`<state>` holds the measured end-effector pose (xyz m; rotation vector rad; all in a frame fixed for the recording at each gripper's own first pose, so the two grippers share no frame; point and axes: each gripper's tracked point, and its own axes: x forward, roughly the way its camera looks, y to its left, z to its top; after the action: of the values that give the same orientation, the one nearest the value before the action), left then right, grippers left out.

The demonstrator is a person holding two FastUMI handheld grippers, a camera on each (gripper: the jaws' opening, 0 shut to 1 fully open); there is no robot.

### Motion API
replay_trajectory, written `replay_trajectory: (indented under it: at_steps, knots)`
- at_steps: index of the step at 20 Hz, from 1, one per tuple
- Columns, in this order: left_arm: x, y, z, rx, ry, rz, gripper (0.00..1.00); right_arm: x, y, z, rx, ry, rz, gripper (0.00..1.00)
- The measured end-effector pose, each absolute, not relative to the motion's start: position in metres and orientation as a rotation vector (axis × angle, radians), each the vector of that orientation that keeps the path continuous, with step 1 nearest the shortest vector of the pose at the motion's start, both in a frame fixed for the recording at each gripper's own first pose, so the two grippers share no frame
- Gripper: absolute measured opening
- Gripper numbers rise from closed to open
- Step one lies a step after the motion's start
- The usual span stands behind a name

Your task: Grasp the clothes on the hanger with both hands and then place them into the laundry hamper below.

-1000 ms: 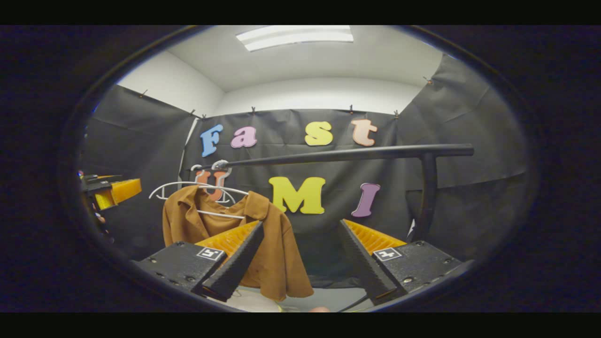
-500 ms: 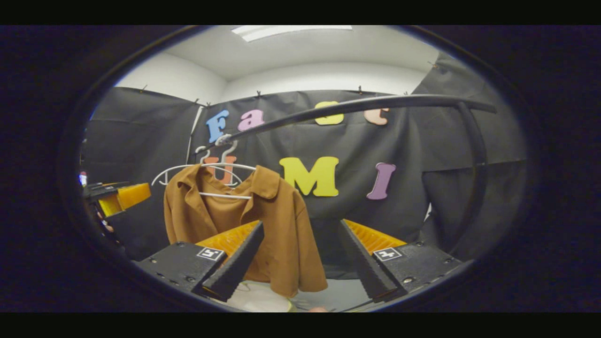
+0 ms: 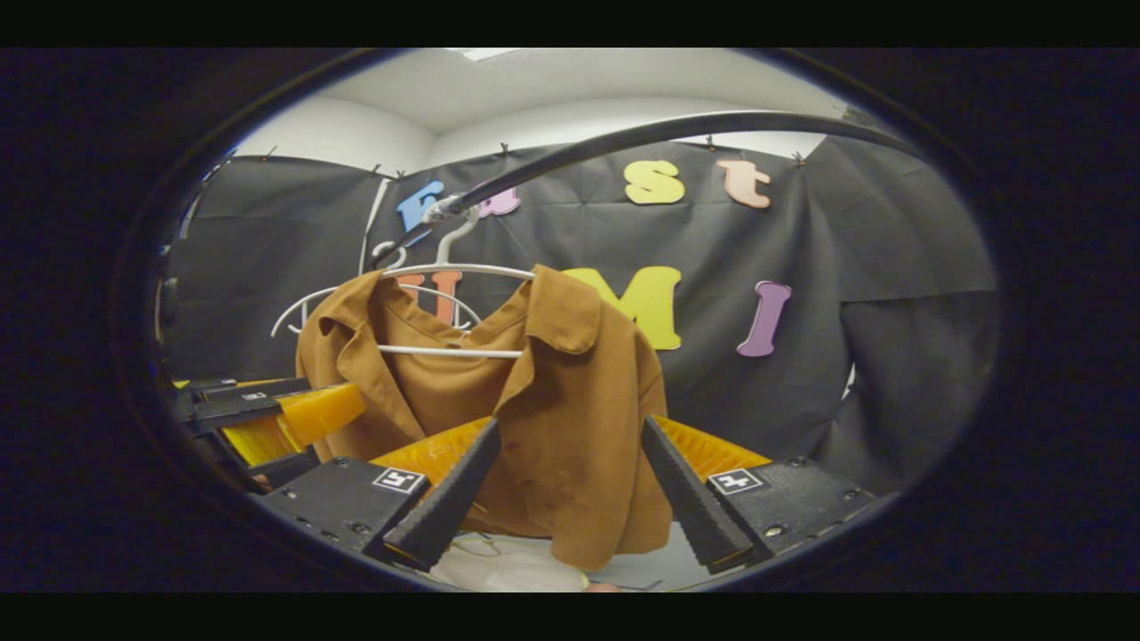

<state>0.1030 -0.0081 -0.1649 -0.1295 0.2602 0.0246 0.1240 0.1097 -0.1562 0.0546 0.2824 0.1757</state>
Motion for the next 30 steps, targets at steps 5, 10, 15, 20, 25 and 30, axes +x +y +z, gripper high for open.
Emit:
replay_trajectory:
  at_steps: [5,10,15,20,25,30]
  knots:
    - [0.141,0.002,-0.181,-0.169,0.270,0.039,0.97,0.158,0.129,-0.165,0.111,0.312,0.173,1.00]
    - [0.166,0.020,-0.184,-0.212,0.262,0.092,1.00,0.195,0.147,-0.171,0.173,0.313,0.158,1.00]
    - [0.179,0.028,-0.187,-0.210,0.270,0.129,0.99,0.221,0.146,-0.180,0.227,0.330,0.118,1.00]
    - [0.191,0.046,-0.193,-0.229,0.277,0.195,0.56,0.227,0.134,-0.181,0.333,0.327,0.092,0.72]
    - [0.191,0.057,-0.196,-0.241,0.305,0.185,0.18,0.228,0.112,-0.180,0.373,0.316,0.064,0.21]
    - [0.181,0.057,-0.195,-0.254,0.314,0.155,0.14,0.220,0.085,-0.174,0.373,0.291,0.040,0.11]
